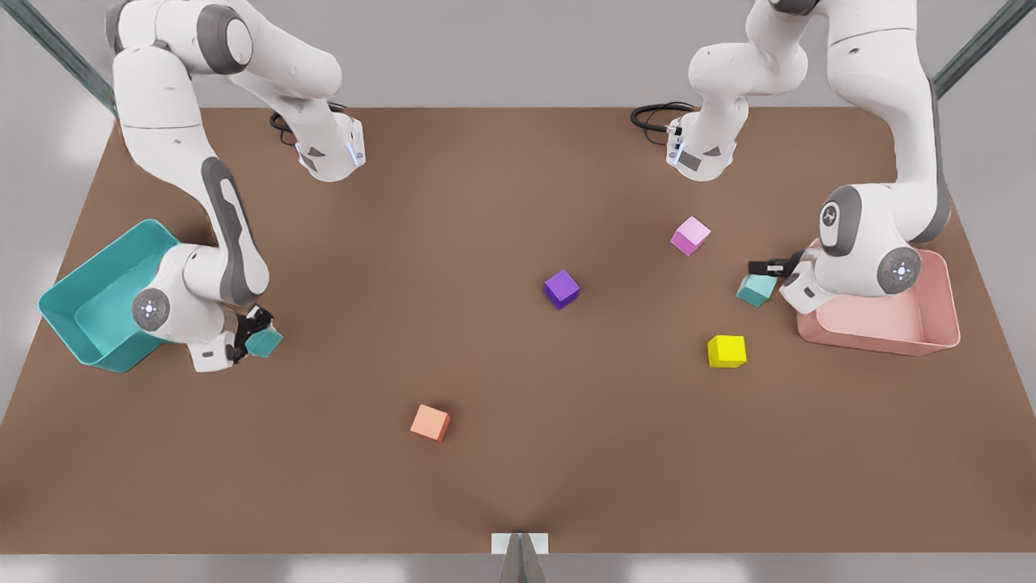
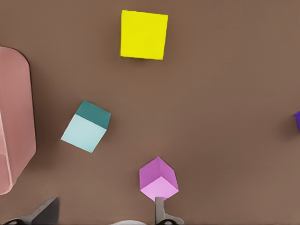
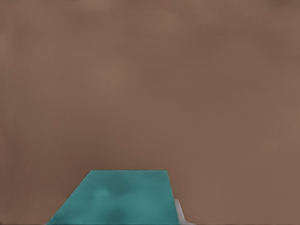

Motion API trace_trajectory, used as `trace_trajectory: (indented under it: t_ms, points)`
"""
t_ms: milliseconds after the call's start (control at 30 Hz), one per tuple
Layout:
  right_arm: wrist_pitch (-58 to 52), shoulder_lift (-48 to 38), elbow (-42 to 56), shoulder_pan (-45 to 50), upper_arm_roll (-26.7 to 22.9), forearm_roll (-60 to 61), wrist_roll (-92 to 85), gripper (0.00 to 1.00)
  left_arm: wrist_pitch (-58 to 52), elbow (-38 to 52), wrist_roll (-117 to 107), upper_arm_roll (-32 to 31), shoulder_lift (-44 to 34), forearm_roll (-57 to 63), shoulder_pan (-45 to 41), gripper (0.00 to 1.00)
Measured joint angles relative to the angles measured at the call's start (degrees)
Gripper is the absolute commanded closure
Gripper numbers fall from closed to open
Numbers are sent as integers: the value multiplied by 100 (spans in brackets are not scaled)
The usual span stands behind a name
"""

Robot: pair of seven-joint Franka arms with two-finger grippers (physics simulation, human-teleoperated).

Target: Stack the two blue cubes on top of each other

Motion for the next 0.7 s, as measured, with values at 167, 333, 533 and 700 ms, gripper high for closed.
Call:
trace_trajectory:
  t_ms: [167, 333, 533, 700]
  points:
    - [-80, 706, 1453, 2088, 6, 349, 622, 24, 1818, -1220, 900, 55, 74, 304, -28, 0]
    - [-120, 2119, 3429, 3468, -33, 451, 1675, 24, 2683, -1501, 1754, 56, 106, 776, -88, 0]
    - [-374, 2363, 3977, 3413, -111, 456, 2776, 0, 3102, -1599, 2510, 57, 272, 899, 15, 0]
    - [-1675, 1501, 3926, 2390, -134, 381, 3337, 0, 3270, -1598, 2969, 56, 488, 898, 57, 0]
